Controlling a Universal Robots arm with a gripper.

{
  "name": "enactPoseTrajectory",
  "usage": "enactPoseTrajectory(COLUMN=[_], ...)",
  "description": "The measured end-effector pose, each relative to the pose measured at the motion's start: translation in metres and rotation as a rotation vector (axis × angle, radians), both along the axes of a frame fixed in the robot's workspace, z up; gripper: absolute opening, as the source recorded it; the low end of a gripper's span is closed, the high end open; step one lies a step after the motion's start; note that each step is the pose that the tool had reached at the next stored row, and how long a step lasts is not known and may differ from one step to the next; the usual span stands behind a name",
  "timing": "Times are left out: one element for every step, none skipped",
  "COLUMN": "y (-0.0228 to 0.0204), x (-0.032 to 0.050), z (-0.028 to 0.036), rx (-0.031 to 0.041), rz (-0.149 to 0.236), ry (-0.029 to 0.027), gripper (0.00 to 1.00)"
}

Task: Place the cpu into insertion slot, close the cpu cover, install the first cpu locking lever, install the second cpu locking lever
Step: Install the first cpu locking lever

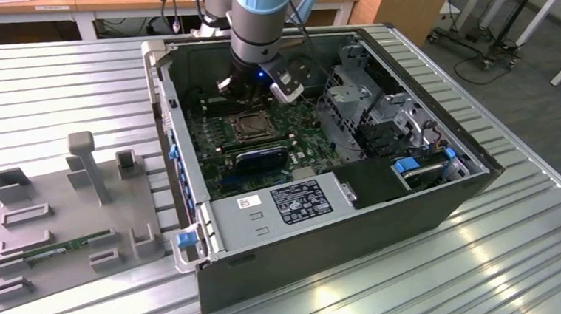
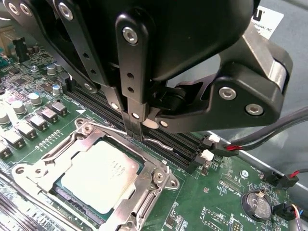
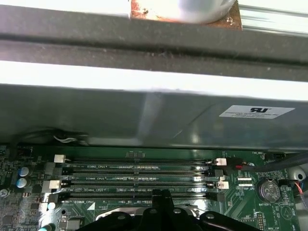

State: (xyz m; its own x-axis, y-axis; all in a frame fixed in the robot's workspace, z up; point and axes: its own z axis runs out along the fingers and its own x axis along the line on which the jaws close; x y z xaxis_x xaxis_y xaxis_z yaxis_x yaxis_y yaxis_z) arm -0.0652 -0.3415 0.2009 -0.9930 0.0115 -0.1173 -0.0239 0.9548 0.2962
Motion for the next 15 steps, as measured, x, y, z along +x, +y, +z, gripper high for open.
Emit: enactPoseTrajectory(y=[0.0001,0.0002,0.0003,0.0005,0.0006,0.0008,0.001,0.0012,0.0015,0.0017,0.0018,0.0019,0.002,0.0022,0.0023], x=[0.0001,0.0003,0.0004,0.0006,0.0007,0.0009,0.001,0.0012,0.0014,0.0015,0.0017,0.0019,0.0021,0.0023,0.0026], z=[-0.0003,-0.0006,-0.0009,-0.0012,-0.0015,-0.0017,-0.002,-0.0023,-0.0025,-0.0027,-0.0029,-0.0031,-0.0033,-0.0035,-0.0036], rx=[0.0,-0.0001,-0.0001,-0.0001,-0.0001,-0.0001,0.0001,0.0001,0.0001,0.0001,0.0001,0.0,0.0,0.0,0.0], rz=[0.0,0.0,0.0,0.0,0.0,0.0,0.0,0.0,0.0,0.0,0.0,0.0,0.0,0.0,0.0], ry=[0.0,0.0001,0.0001,0.0001,0.0,0.0,-0.0001,-0.0001,-0.0001,-0.0001,0.0,0.0,0.0,0.0,0.0], gripper=[0.11,0.11,0.11,0.11,0.11,0.11,0.11,0.11,0.11,0.11,0.11,0.11,0.11,0.11,0.11])
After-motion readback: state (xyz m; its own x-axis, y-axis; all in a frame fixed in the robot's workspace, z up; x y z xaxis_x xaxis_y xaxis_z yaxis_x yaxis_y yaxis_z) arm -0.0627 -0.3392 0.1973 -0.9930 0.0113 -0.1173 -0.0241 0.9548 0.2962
